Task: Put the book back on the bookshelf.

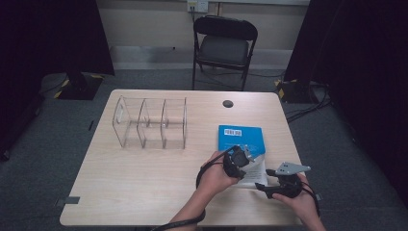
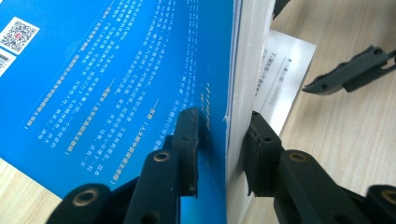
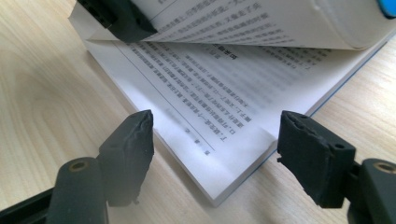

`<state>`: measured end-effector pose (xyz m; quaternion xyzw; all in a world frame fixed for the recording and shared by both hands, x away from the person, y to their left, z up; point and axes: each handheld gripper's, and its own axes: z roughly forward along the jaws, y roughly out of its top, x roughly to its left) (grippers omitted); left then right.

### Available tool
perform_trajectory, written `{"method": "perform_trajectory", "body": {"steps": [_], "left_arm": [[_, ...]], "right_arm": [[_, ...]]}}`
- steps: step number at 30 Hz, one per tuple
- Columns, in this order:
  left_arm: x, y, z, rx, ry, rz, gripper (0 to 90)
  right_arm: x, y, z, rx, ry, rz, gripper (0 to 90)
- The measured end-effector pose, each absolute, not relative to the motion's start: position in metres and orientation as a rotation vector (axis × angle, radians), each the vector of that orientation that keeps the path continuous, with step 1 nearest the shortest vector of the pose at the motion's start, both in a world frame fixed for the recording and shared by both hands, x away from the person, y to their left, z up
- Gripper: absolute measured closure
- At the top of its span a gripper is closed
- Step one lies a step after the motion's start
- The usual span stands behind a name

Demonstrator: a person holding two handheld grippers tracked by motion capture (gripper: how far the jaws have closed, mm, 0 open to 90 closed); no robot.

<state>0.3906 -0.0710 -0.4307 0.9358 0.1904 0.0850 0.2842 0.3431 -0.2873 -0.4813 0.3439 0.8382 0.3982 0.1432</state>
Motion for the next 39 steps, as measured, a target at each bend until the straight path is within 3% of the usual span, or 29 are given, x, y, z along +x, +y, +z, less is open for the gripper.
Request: {"method": "perform_trajectory", "body": {"steps": [15,39], "left_arm": [[0.397,-0.071,-0.41,2.539,0.56,0.183,72.3],[0.408,-0.07,-0.385,2.561,0.616,0.156,74.5]], "right_arm": [[0.34,-0.284,-0.481,0.965,2.404,1.198,19.5],[0.339,-0.282,-0.488,0.944,2.469,1.174,14.5]]}}
